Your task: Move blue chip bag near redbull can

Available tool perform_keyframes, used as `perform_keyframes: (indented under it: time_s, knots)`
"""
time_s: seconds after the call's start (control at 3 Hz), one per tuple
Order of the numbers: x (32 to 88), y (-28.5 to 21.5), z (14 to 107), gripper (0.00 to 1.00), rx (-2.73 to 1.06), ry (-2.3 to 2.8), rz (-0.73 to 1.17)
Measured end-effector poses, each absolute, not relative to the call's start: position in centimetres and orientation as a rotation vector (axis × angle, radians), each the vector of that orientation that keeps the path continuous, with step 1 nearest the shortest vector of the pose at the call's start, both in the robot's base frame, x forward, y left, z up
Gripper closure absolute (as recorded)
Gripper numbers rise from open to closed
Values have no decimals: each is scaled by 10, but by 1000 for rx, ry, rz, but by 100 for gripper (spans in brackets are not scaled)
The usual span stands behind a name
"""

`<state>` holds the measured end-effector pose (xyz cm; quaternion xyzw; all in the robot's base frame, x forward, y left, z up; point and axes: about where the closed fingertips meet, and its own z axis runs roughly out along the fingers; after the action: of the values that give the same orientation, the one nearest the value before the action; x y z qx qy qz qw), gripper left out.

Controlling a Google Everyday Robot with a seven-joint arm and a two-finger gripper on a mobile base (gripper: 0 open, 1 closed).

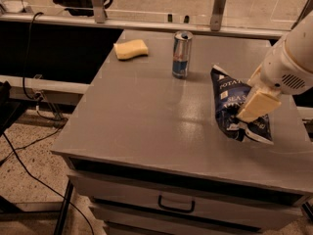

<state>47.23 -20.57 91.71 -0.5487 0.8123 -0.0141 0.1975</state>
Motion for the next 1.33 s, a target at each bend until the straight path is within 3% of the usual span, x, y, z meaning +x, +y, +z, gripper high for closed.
perform_keyframes:
  time_s: [1.33]
  knots:
    - [544, -212, 916, 100, -1286, 2349, -89]
